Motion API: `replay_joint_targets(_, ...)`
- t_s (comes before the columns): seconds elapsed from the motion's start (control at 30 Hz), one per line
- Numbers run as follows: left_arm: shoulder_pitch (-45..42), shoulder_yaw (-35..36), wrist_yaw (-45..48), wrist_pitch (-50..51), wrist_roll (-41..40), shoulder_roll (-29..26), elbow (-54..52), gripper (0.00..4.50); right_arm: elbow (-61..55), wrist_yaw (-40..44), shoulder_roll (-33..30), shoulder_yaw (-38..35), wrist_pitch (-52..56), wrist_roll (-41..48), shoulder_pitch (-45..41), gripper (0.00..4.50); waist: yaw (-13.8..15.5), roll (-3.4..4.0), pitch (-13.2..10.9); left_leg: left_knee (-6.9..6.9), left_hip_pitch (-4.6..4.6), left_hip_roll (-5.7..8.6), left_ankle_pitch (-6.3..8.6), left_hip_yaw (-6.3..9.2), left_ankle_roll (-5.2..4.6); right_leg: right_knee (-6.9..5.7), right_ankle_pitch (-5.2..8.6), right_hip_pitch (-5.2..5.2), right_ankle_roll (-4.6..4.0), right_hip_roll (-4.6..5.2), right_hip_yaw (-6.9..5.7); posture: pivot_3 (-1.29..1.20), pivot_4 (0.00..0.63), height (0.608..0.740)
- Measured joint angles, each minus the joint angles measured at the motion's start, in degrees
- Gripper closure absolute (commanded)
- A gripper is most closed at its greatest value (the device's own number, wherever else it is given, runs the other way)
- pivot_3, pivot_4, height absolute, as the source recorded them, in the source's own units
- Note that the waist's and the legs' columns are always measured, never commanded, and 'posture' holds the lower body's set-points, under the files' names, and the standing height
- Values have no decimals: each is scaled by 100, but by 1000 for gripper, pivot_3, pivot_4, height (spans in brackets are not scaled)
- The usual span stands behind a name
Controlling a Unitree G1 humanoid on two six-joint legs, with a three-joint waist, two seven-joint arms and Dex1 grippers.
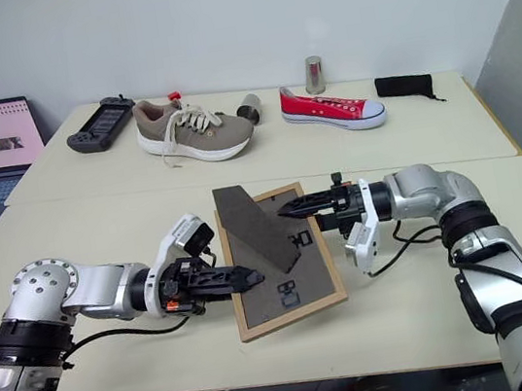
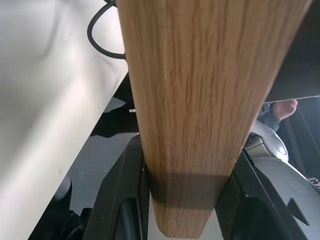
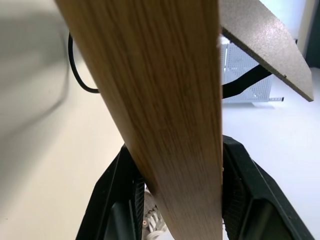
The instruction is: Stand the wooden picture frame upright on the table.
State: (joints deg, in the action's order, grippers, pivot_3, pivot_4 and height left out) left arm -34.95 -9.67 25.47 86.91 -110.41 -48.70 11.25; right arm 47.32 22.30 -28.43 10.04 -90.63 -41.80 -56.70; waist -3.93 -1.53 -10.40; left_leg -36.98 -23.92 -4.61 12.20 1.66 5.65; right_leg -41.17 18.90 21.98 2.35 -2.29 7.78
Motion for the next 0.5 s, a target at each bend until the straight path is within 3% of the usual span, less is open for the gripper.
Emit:
replay_joint_targets(0.07,45,41,-57,-95,-21,7,-114,2270,-3,-132,-14,2,17,-117,9,3039,-1,0,0,0,1,0,1,0,-1,1,0,0,0,0,1,0,150,740)
replay_joint_targets(0.37,83,573,-89,-395,366,-212,-143,327,2,-639,-160,231,227,-70,87,3185,-15,0,0,2,0,1,5,0,-8,3,0,0,0,1,0,0,150,740)
replay_joint_targets(0.43,119,741,-43,-389,519,-356,-137,3,46,-638,-257,312,316,106,145,3186,-28,0,0,2,-1,2,6,0,-11,3,0,-1,0,2,0,0,150,740)
replay_joint_targets(0.5,158,927,40,-391,656,-464,-123,0,138,-625,-329,427,476,324,167,3186,-54,0,0,1,0,2,7,0,-13,4,0,-3,0,2,0,0,150,740)
